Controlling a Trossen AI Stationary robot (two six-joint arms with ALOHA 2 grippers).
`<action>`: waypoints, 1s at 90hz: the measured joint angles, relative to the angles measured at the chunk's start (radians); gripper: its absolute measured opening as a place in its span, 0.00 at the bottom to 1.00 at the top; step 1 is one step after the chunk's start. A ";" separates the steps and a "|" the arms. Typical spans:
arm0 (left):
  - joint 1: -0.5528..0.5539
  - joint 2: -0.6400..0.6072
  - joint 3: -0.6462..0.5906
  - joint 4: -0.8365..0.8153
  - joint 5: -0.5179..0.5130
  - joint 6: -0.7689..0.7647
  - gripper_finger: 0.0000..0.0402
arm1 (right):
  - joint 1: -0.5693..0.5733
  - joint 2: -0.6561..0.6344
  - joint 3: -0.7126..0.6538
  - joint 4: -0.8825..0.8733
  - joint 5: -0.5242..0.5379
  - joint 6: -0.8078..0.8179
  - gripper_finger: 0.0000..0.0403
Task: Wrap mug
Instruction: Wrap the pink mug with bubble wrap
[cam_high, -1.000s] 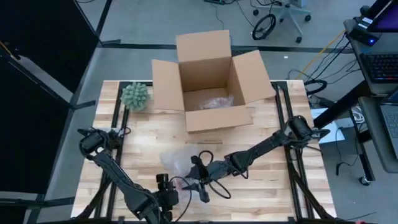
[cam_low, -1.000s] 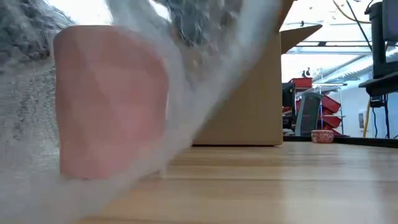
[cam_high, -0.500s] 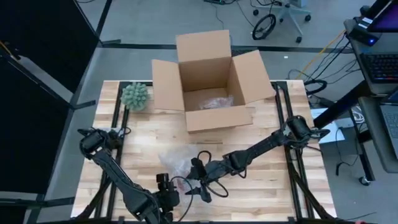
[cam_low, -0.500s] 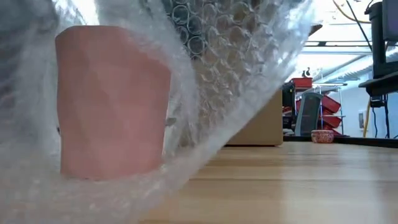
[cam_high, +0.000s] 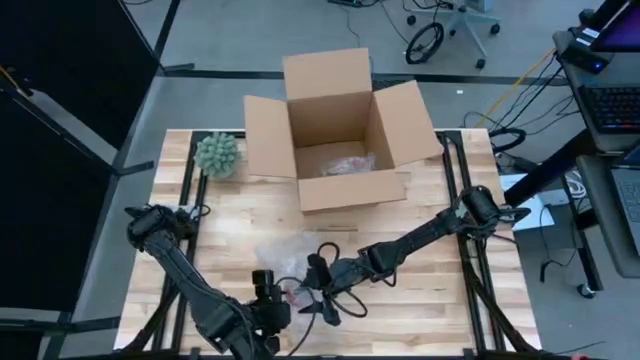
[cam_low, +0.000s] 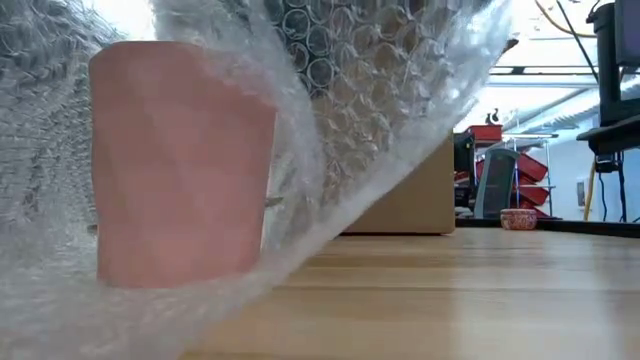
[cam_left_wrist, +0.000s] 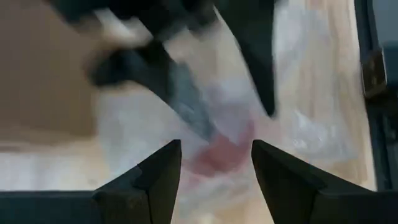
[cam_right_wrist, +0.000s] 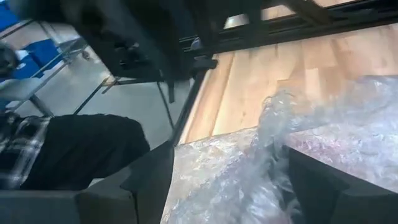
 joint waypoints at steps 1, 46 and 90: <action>0.002 -0.005 0.000 -0.003 -0.005 0.002 0.46 | 0.000 0.001 0.000 0.000 0.000 -0.002 0.58; 0.162 -0.037 -0.210 0.119 0.166 0.019 0.46 | 0.011 0.014 0.000 -0.001 0.009 -0.073 0.58; 0.120 -0.037 -0.312 0.229 0.300 0.019 0.46 | -0.011 0.002 0.000 -0.006 0.008 -0.112 0.58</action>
